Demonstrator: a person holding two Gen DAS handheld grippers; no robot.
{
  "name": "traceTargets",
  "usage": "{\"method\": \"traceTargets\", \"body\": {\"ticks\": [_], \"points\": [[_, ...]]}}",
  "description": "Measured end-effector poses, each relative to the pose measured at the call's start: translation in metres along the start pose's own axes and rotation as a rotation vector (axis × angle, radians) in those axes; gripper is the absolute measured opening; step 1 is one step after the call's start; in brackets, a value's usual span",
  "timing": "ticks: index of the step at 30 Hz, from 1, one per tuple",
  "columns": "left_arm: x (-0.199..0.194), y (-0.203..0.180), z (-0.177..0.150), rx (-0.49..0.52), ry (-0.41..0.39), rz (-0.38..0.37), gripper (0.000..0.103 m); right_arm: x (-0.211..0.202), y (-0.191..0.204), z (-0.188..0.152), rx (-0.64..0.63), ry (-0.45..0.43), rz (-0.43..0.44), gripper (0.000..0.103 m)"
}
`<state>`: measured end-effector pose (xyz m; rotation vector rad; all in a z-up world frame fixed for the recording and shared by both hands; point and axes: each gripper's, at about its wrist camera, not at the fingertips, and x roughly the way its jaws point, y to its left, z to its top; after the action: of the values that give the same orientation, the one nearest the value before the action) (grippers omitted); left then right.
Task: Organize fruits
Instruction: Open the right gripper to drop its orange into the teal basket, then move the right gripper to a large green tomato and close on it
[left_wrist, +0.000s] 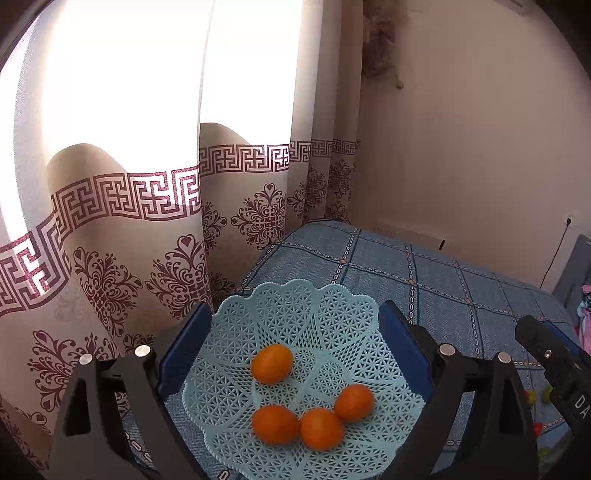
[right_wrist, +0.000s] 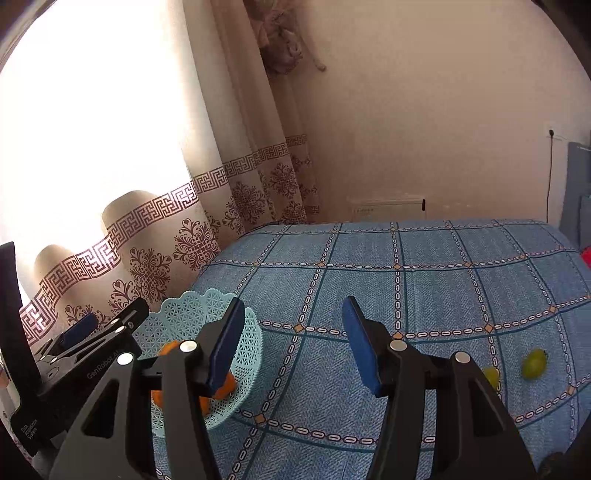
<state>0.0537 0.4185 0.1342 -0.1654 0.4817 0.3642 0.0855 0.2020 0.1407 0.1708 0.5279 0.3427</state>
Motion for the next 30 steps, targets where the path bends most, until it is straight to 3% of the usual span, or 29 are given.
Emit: {"method": "traceTargets", "body": {"ticks": [10,18,24,30], "points": [[-0.02,-0.025,-0.001,0.057,-0.038,-0.058,0.095,-0.046,-0.027,0.017,0.024,-0.101,-0.044,0.062],[-0.03,-0.048,-0.006,0.075,-0.018,-0.18,0.096,-0.074,-0.064,0.016,0.03,-0.119,-0.142,0.062],[-0.04,-0.074,-0.015,0.116,-0.001,-0.27,0.096,-0.09,-0.104,-0.002,0.047,-0.095,-0.239,0.062],[-0.049,-0.105,-0.03,0.202,0.008,-0.313,0.096,-0.104,-0.151,-0.031,0.088,-0.033,-0.302,0.062]]}}
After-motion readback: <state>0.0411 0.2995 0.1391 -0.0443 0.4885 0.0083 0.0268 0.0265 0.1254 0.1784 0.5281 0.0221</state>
